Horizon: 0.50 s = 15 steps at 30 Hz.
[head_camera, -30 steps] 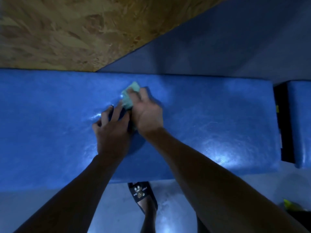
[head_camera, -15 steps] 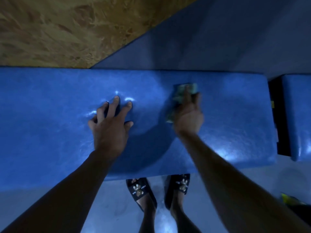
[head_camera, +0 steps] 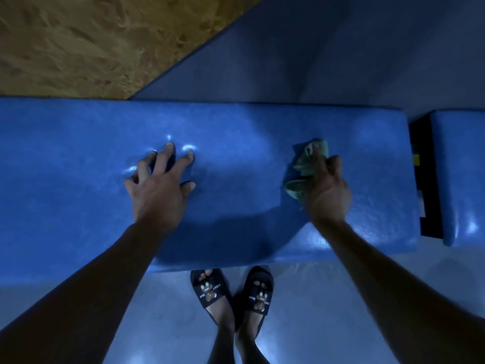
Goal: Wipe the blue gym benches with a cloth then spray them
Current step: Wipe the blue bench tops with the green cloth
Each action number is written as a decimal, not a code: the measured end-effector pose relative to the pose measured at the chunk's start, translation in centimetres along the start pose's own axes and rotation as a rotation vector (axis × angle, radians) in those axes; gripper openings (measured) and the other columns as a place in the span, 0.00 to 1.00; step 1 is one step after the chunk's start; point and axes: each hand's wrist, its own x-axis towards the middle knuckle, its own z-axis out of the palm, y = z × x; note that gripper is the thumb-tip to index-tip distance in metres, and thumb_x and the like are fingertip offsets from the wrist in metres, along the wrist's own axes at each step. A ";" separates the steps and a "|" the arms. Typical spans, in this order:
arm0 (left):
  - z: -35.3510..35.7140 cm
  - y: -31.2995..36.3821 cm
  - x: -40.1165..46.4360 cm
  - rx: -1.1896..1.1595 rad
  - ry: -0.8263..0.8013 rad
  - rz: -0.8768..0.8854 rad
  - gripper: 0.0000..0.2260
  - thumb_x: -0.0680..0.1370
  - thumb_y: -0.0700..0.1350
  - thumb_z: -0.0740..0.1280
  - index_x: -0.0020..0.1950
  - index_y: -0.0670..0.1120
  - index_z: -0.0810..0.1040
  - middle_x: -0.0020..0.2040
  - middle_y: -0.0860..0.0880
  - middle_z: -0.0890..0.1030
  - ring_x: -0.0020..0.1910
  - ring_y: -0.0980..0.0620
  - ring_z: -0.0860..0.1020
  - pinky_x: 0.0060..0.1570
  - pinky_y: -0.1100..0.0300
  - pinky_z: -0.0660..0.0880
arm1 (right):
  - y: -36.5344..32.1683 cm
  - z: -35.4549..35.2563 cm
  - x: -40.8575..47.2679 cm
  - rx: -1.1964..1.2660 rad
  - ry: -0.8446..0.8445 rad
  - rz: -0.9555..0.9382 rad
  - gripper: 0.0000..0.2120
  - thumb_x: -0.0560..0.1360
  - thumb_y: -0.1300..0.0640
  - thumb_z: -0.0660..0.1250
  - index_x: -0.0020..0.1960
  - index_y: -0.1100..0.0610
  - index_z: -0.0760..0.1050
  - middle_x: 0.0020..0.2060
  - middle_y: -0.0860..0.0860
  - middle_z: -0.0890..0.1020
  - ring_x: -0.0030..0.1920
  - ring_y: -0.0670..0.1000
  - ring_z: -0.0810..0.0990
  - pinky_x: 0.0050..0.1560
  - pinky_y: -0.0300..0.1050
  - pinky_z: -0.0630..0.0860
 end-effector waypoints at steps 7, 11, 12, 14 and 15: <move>-0.8 0.1 0.3 0.028 -0.087 -0.004 0.24 0.80 0.56 0.65 0.75 0.64 0.63 0.81 0.55 0.55 0.77 0.42 0.55 0.66 0.39 0.62 | -11.6 4.3 -8.9 0.048 -0.061 -0.486 0.32 0.65 0.57 0.72 0.70 0.53 0.76 0.61 0.57 0.78 0.33 0.55 0.82 0.25 0.41 0.73; -1.0 0.7 -1.3 -0.047 -0.008 0.026 0.24 0.81 0.49 0.64 0.76 0.61 0.66 0.80 0.52 0.60 0.74 0.39 0.60 0.65 0.39 0.64 | -6.9 2.2 -7.2 -0.009 -0.078 -0.676 0.35 0.65 0.50 0.74 0.72 0.50 0.74 0.56 0.54 0.80 0.30 0.55 0.80 0.26 0.42 0.74; -0.9 0.9 -2.1 -0.077 0.032 0.045 0.24 0.81 0.47 0.65 0.76 0.60 0.67 0.79 0.52 0.62 0.73 0.39 0.62 0.63 0.39 0.65 | -4.4 1.6 -6.3 -0.030 -0.088 -0.647 0.33 0.68 0.50 0.72 0.73 0.49 0.72 0.56 0.55 0.80 0.30 0.56 0.80 0.26 0.44 0.75; -0.2 1.3 -3.8 -0.106 0.080 0.076 0.23 0.81 0.46 0.64 0.76 0.59 0.68 0.78 0.52 0.65 0.71 0.39 0.64 0.61 0.40 0.67 | 0.6 0.0 -4.5 -0.077 -0.120 -0.470 0.32 0.73 0.54 0.68 0.77 0.49 0.67 0.58 0.57 0.77 0.34 0.61 0.81 0.29 0.49 0.76; 0.2 1.4 -4.7 -0.107 0.091 0.087 0.23 0.81 0.46 0.63 0.75 0.59 0.68 0.77 0.52 0.66 0.70 0.40 0.65 0.61 0.41 0.68 | 3.0 -0.9 -3.8 -0.097 -0.123 -0.356 0.33 0.74 0.56 0.67 0.78 0.49 0.64 0.59 0.58 0.75 0.36 0.63 0.80 0.30 0.51 0.75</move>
